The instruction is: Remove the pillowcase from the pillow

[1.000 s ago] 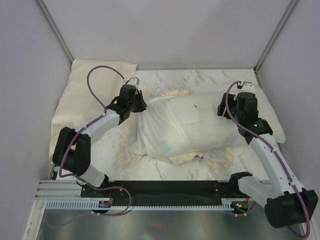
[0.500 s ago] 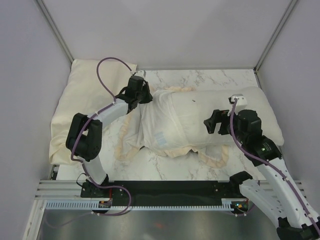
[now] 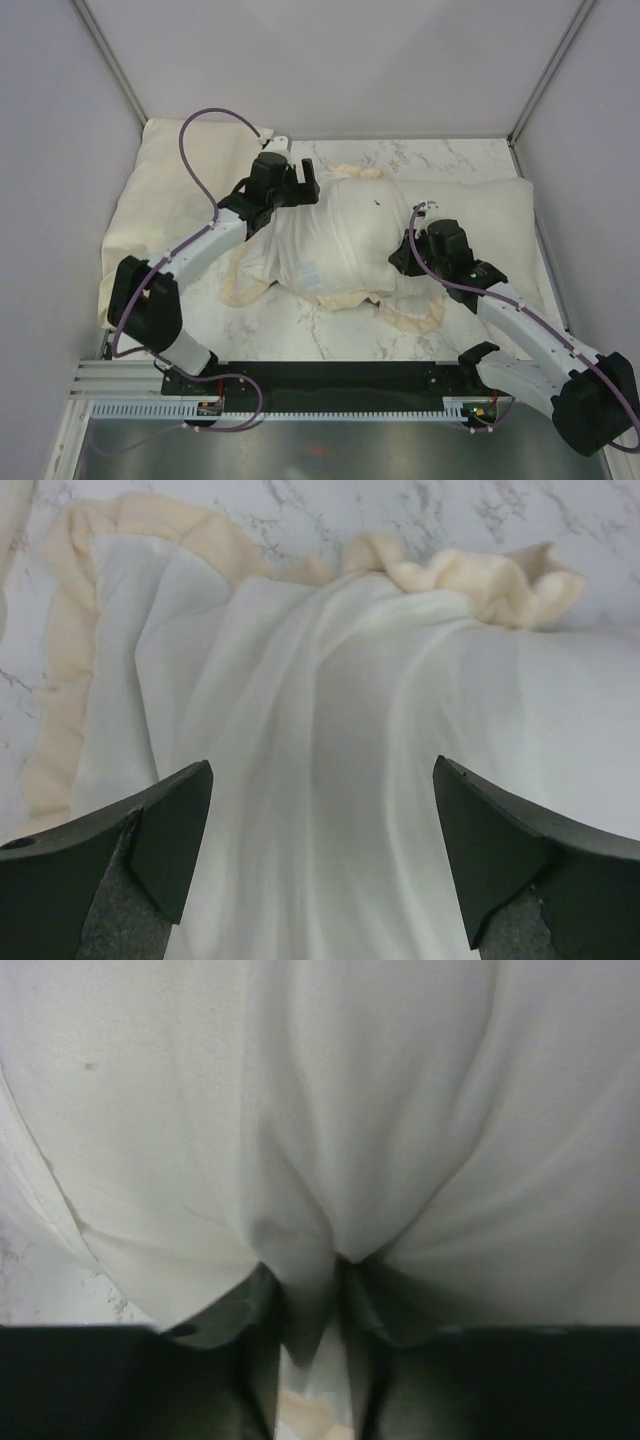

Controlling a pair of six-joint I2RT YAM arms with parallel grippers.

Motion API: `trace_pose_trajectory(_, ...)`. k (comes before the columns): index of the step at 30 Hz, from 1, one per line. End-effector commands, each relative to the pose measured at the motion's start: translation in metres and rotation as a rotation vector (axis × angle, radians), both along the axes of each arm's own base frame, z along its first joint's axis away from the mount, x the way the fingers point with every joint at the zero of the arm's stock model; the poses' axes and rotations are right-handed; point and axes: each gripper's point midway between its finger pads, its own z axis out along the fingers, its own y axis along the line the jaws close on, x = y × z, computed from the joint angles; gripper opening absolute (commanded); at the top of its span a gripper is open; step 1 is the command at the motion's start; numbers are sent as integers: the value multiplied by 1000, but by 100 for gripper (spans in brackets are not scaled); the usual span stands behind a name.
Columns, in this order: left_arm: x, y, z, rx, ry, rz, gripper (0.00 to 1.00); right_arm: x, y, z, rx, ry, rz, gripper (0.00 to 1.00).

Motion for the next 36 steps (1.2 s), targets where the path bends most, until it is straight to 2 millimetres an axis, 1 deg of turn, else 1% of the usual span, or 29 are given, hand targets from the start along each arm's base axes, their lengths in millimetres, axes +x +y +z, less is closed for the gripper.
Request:
trace_pose_trajectory(1, -48, -12, 52, 52, -137, -40, 99, 8, 22, -17, 49, 39, 32, 17)
trace_pose_trajectory(2, -57, -11, 50, 72, -141, -29, 100, 13, 24, -14, 54, 33, 18, 5)
trace_pose_trajectory(3, -67, -13, 49, 74, -141, -36, 100, 19, 25, -11, 60, 17, 7, 0)
trace_pose_trajectory(4, -88, -18, 39, 88, -125, -64, 100, 22, 26, -11, 65, 17, -2, 0)
trace_pose_trajectory(5, -96, -20, 33, 82, -108, -64, 100, 28, 28, -4, 76, -3, -9, 0)
trace_pose_trajectory(6, -109, -23, 17, 93, -78, -85, 100, 32, 29, -1, 81, -11, -17, 0)
trace_pose_trajectory(7, -117, -23, 13, 78, -57, -87, 100, 36, 31, 2, 83, -19, -19, 0)
trace_pose_trajectory(9, -126, -25, 0, 81, -27, -98, 100, 40, 33, 5, 85, -23, -19, 0)
trace_pose_trajectory(10, -133, -27, -12, 96, -6, -112, 100, 40, 35, 6, 88, -21, -12, 0)
trace_pose_trajectory(14, -133, -25, -46, 164, 56, -99, 99, 43, 36, 16, 104, -43, -17, 0)
trace_pose_trajectory(15, -132, -26, -49, 175, 59, -102, 98, 43, 36, 16, 105, -45, -19, 0)
trace_pose_trajectory(18, -130, -24, -58, 205, 73, -100, 66, 43, 30, 16, 93, -49, -51, 0)
trace_pose_trajectory(19, -130, -23, -58, 206, 71, -89, 45, 44, 27, 16, 85, -50, -60, 0)
trace_pose_trajectory(20, -131, -21, -57, 206, 68, -83, 37, 44, 23, 13, 67, -45, -78, 0)
trace_pose_trajectory(21, -132, -19, -54, 200, 58, -77, 30, 47, 17, 12, 46, -51, -112, 0)
trace_pose_trajectory(22, -132, -16, -51, 200, 50, -69, 18, 49, 14, 13, 34, -55, -130, 0)
trace_pose_trajectory(24, -135, -10, -51, 204, 47, -60, 8, 53, 3, 12, -4, -62, -179, 0)
trace_pose_trajectory(25, -136, -6, -47, 204, 35, -49, 2, 57, 0, 17, -13, -75, -195, 0)
trace_pose_trajectory(27, -140, 2, -47, 213, 32, -36, 2, 60, -7, 19, -35, -79, -225, 0)
trace_pose_trajectory(28, -141, 7, -43, 214, 19, -21, 2, 66, -14, 24, -43, -91, -253, 0)
trace_pose_trajectory(29, -143, 11, -42, 216, 17, -14, 2, 68, -18, 25, -52, -90, -265, 0)
trace_pose_trajectory(30, -145, 16, -44, 223, 20, -8, 2, 71, -22, 28, -52, -94, -278, 0)
trace_pose_trajectory(31, -146, 19, -42, 224, 16, 5, 2, 76, -30, 32, -50, -99, -299, 0)
trace_pose_trajectory(33, -149, 29, -40, 223, 11, 22, 2, 80, -39, 36, -55, -103, -313, 0)
trace_pose_trajectory(34, -149, 34, -40, 226, 9, 34, 2, 85, -50, 41, -50, -110, -340, 0)
trace_pose_trajectory(35, -150, 38, -36, 218, 1, 43, 2, 86, -56, 43, -57, -112, -347, 0)
trace_pose_trajectory(36, -150, 46, -41, 225, 8, 59, 2, 87, -62, 46, -59, -116, -359, 0)
